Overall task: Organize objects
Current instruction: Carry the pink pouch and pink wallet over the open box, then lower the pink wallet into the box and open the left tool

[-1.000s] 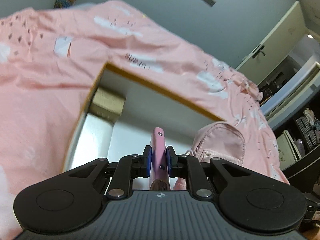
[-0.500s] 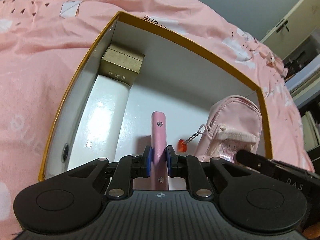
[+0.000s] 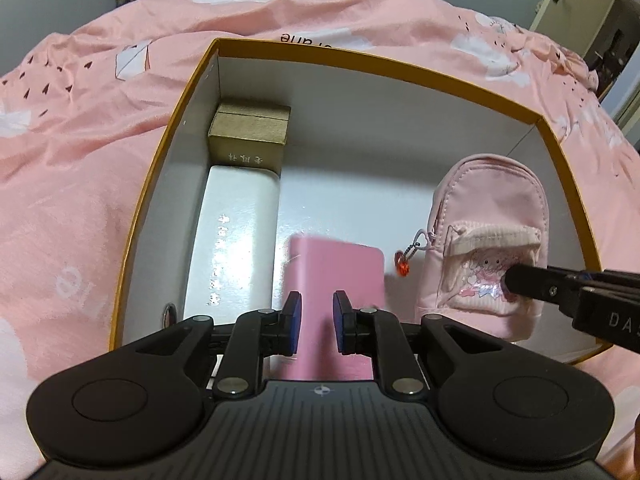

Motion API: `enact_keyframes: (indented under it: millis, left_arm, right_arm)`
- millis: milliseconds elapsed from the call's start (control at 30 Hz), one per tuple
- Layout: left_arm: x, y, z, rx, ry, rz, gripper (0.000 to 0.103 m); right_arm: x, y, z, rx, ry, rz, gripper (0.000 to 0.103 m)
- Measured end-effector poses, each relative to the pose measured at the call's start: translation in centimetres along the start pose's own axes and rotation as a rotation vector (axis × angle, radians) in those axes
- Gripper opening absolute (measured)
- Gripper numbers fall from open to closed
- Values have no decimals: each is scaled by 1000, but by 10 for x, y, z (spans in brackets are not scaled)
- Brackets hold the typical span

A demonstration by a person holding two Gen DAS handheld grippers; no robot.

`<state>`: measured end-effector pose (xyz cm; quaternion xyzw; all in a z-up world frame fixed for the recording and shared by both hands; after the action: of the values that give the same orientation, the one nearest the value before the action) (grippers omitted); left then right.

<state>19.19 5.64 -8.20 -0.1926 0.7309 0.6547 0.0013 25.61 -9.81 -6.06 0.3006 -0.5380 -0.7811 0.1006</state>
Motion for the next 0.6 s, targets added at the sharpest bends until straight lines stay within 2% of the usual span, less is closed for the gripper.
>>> enact_keyframes:
  millis: [133, 400, 600]
  left_arm:
    - [1, 4, -2, -10, -21, -20, 20]
    - [-1, 28, 4, 72, -10, -150, 25]
    - [-2, 33, 14, 96, 10, -177, 27]
  right_arm:
    - [0, -2, 2, 17, 5, 11, 17]
    - [-5, -16, 10, 131, 48, 62, 17]
    - [-11, -29, 17, 167, 63, 104, 17]
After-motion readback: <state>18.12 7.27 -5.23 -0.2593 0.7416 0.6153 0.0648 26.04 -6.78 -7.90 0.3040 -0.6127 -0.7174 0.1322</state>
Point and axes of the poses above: each gripper's, at about its wrist camera, not at the fingertips, and y roughly against the way its jaws point, z to its left, x to its underside, the point moved 3 cm from there along -y, roughly the way its jaws point, and after that the axes turned 15 degrees about z, right-handed, at the moved point
